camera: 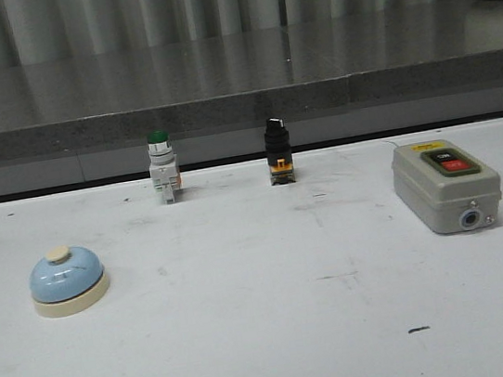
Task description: Place and press bell with both arms
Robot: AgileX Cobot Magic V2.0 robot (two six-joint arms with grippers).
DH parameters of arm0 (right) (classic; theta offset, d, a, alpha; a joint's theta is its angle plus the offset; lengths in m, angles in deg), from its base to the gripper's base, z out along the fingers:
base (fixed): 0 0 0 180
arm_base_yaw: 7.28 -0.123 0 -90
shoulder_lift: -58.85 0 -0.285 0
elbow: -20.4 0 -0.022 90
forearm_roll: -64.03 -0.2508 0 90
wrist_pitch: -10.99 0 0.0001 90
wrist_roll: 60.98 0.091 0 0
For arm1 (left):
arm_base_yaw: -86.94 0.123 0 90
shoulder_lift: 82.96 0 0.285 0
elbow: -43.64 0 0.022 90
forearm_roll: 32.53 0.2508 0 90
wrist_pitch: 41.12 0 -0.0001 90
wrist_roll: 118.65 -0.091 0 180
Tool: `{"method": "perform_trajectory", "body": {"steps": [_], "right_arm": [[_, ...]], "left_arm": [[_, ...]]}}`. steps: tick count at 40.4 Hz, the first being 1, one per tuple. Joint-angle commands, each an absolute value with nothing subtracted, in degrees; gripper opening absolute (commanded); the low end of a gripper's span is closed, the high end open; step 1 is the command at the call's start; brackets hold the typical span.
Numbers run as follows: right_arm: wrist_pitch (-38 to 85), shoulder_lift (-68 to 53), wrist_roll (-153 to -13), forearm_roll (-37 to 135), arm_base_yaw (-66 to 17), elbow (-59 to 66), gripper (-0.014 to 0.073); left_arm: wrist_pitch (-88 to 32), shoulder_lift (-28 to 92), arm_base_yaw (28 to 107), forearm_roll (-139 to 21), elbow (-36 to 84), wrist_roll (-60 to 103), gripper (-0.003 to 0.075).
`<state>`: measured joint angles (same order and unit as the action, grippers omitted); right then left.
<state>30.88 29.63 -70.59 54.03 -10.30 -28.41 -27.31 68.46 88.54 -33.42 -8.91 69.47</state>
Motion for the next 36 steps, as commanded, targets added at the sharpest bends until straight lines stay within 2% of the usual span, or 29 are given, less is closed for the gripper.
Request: {"method": "perform_trajectory", "body": {"steps": [1,2,7,9,11,17,36], "right_arm": [[26.9,28.8,-70.4,53.7,-9.9,-26.2,-0.0062],[26.9,28.8,-70.4,53.7,-9.9,-26.2,-0.0062],[26.9,28.8,-70.4,53.7,-9.9,-26.2,-0.0062],[26.9,28.8,-70.4,53.7,-9.9,-26.2,-0.0062],[26.9,28.8,-70.4,53.7,-9.9,-26.2,-0.0062],[26.9,28.8,-70.4,53.7,-9.9,-26.2,-0.0062],[27.0,28.8,-70.4,53.7,-9.9,-26.2,-0.0062]], "left_arm": [[-31.3,67.7,88.6,-34.0,-6.8,69.4,0.0181],[-31.3,67.7,88.6,-34.0,-6.8,69.4,0.0232],[-31.4,67.7,88.6,-34.0,-6.8,69.4,0.0583],[-31.8,67.7,88.6,-34.1,-6.8,69.4,0.0662],[-32.2,67.7,88.6,-36.3,-6.8,69.4,0.0684],[-31.1,64.2,86.8,-37.0,-6.3,68.8,0.0680],[-21.8,28.6,67.7,-33.4,8.6,66.3,0.0680]]}}
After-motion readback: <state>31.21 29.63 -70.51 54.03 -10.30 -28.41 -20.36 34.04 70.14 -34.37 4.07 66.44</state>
